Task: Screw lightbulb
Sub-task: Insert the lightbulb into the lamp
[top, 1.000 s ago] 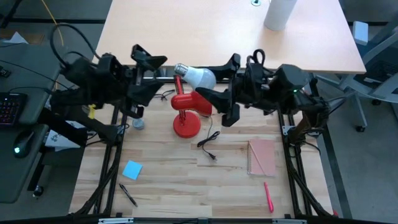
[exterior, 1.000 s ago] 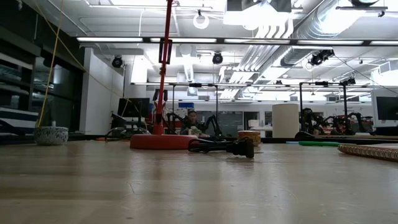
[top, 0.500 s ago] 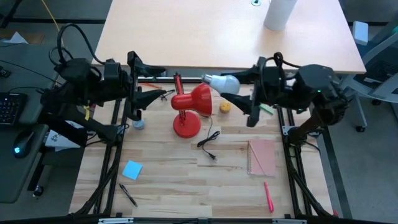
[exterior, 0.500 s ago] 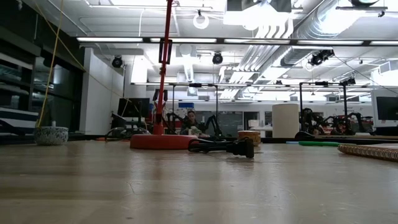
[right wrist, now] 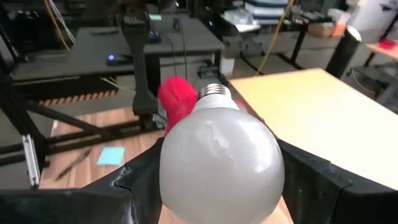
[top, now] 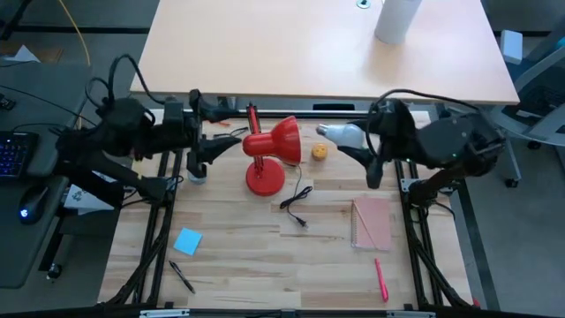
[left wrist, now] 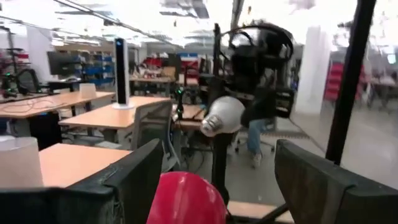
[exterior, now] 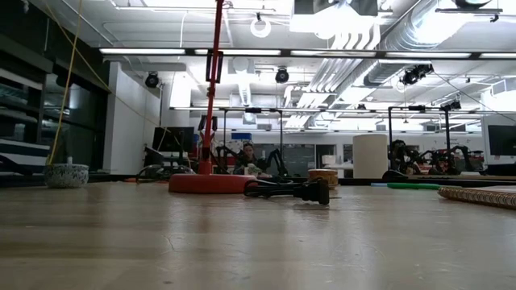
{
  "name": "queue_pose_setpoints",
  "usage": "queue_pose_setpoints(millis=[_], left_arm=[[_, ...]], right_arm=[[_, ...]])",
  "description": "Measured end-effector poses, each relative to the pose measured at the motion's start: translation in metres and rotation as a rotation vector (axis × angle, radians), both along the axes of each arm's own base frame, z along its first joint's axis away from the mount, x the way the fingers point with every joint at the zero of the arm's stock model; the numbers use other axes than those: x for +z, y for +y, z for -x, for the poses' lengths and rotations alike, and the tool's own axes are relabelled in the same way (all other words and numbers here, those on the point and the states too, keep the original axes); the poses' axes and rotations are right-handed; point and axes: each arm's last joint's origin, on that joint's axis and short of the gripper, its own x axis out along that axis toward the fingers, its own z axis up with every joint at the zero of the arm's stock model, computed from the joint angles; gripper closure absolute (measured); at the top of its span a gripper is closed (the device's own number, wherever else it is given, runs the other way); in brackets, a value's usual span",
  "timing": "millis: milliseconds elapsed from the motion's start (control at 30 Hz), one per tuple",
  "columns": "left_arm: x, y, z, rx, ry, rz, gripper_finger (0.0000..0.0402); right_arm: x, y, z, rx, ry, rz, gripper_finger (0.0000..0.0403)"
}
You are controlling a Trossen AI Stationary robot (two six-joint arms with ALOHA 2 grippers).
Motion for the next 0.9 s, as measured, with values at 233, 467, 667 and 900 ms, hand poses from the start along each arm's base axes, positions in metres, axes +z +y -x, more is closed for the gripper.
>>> queue_pose_setpoints(millis=[233, 467, 667, 900], left_arm=[[-0.043, 0.007, 0.024, 0.093, -0.103, 0.119, 0.0117], [-0.087, 0.009, 0.033, 0.097, -0.169, 0.267, 0.0117], [-0.102, 0.010, 0.037, 0.081, -0.203, 0.323, 0.0117], [-0.099, 0.014, 0.041, 0.076, -0.236, 0.334, 0.0117]], right_arm=[[-0.016, 0.007, 0.024, -0.112, 0.103, -0.043, 0.0149], [-0.031, 0.023, 0.038, -0.155, 0.077, -0.106, 0.0149], [-0.085, 0.033, 0.036, -0.234, 0.118, -0.199, 0.0149], [-0.149, 0.027, 0.033, -0.258, -0.041, -0.366, 0.0149]])
